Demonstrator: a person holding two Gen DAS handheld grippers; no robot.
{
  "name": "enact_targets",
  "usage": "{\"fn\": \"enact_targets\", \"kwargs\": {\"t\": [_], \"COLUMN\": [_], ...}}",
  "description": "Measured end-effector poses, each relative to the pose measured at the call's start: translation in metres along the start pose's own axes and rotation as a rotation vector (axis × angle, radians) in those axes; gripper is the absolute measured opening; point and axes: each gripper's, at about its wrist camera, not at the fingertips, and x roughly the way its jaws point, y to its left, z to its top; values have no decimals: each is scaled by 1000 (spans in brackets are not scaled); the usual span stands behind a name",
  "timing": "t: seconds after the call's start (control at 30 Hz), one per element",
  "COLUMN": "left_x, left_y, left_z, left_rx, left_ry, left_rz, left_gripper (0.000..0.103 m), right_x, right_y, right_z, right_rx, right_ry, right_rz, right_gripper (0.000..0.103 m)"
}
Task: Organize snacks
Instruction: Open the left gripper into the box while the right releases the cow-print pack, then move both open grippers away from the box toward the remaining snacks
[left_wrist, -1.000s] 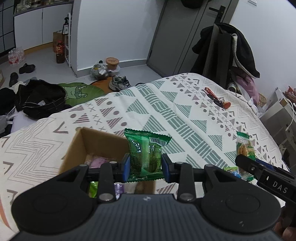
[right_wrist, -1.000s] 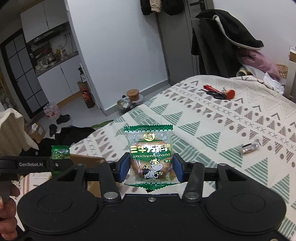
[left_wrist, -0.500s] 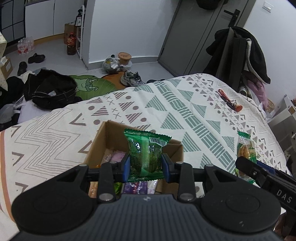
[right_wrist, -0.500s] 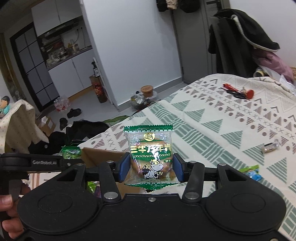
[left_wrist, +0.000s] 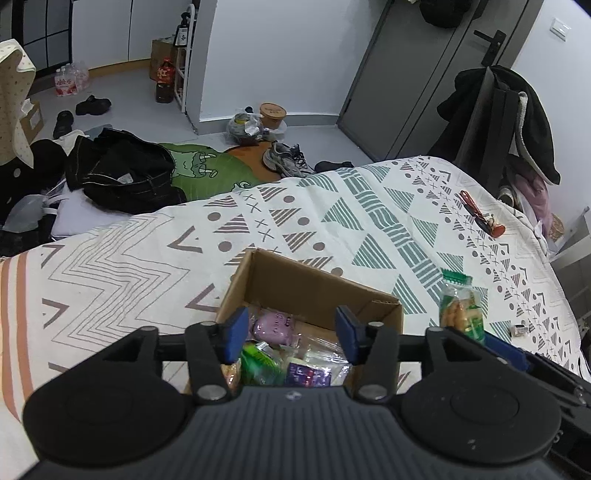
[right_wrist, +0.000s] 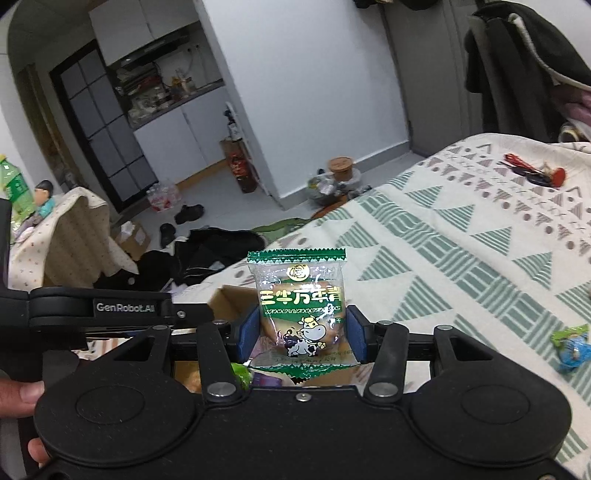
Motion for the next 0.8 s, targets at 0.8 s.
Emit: {"fn": "enact_targets", "kwargs": {"t": [0.8], "left_x": [-20], "left_y": [-60], "left_z": [-10], "left_rx": [99], "left_ry": [-40], "left_rz": [-13], "left_gripper": [90], "right_x": [-63], "right_y": [-84], "right_z": [3], "right_rx": [117], "right_ry": [-34], "right_rz": [-144], "right_gripper": [75]}}
